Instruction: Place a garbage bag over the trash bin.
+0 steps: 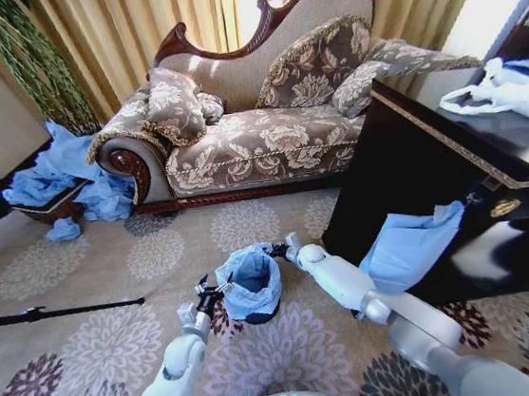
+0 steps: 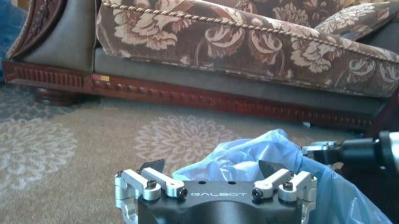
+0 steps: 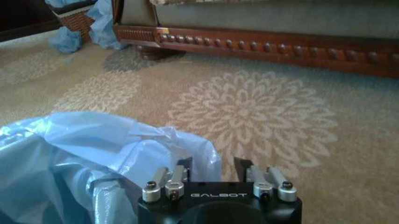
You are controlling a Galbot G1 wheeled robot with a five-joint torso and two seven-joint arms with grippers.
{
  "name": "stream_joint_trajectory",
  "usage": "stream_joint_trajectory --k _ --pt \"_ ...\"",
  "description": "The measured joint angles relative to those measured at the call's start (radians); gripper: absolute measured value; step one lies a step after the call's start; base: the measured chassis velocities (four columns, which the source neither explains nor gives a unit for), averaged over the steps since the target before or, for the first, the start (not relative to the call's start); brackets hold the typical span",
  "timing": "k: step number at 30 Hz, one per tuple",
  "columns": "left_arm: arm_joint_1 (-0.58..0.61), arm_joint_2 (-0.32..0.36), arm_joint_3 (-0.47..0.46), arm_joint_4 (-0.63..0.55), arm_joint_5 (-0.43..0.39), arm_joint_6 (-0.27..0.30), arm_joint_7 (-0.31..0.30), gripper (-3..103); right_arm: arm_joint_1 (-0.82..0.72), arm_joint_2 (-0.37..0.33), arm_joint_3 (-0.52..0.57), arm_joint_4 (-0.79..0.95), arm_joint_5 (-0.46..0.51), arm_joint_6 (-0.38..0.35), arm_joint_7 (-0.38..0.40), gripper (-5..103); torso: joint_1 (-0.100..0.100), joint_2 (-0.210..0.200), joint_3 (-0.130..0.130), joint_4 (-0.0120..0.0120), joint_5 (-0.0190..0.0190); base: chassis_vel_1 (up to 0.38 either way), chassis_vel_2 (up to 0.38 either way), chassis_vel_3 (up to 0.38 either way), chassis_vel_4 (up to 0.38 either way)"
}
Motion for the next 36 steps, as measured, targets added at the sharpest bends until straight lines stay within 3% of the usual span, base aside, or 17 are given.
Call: stream_joint_trajectory --k 3,8,14,18,20,22,25,26,27,29,36 --pt "0.0 0.001 0.0 0.001 -0.002 -0.001 0.006 100 -0.008 -0.044 -0.026 0.067 0.029 -0.007 0.034 60 0.0 0.0 0.0 0.0003 0.0001 0.0 0.0 0.0 0.0" --pt "-0.007 0.0 -0.001 0.008 -0.004 -0.004 0.015 100 -0.023 -0.088 -0.043 0.133 0.065 -0.01 0.068 71 0.0 0.0 0.0 -0.0002 0.0 0.0 0.0 0.0 0.0" --pt "-0.03 0.018 -0.018 0.024 -0.011 -0.013 0.065 100 -0.072 -0.162 -0.006 0.299 0.13 -0.02 0.137 96 0.0 0.0 0.0 -0.0001 -0.0001 0.0 0.0 0.0 0.0" --pt "-0.036 0.03 -0.03 0.035 0.007 -0.026 0.1 100 -0.103 -0.186 0.021 0.38 0.153 -0.026 0.167 100 0.0 0.0 0.0 -0.0001 -0.0001 0.0 0.0 0.0 0.0" --pt "-0.045 0.047 -0.043 0.038 0.007 -0.028 0.157 100 -0.165 -0.216 0.07 0.482 0.173 -0.026 0.208 100 0.0 0.0 0.0 0.0005 0.0 0.0 0.0 0.0 0.0" --pt "-0.05 0.052 -0.044 0.041 0.005 -0.028 0.177 100 -0.185 -0.226 0.086 0.509 0.178 -0.025 0.216 100 0.0 0.0 0.0 0.0004 0.0001 0.0 0.0 0.0 0.0" --pt "-0.089 0.074 -0.047 0.068 -0.021 -0.026 0.286 100 -0.278 -0.268 0.164 0.613 0.179 0.011 0.235 100 0.0 0.0 0.0 -0.0001 0.0 0.0 0.0 0.0 0.0" --pt "-0.089 0.074 -0.047 0.068 -0.021 -0.026 0.286 100 -0.278 -0.268 0.164 0.613 0.179 0.011 0.235 100 0.0 0.0 0.0 -0.0001 0.0 0.0 0.0 0.0 0.0" --pt "-0.126 0.089 -0.047 0.097 -0.041 -0.023 0.365 100 -0.334 -0.288 0.208 0.675 0.182 0.027 0.256 100 0.0 0.0 0.0 0.0 -0.0001 0.0 0.0 0.0 0.0" --pt "-0.199 0.115 -0.035 0.148 -0.076 -0.005 0.46 100 -0.445 -0.316 0.289 0.767 0.184 0.046 0.274 100 0.0 0.0 0.0 0.0002 -0.0001 0.0 0.0 0.0 0.0" --pt "-0.382 0.125 0.018 0.282 -0.115 0.05 0.54 100 -0.698 -0.35 0.463 0.909 0.156 0.066 0.265 100 0.0 0.0 0.0 -0.0006 0.0 0.0 0.0 0.0 0.0"
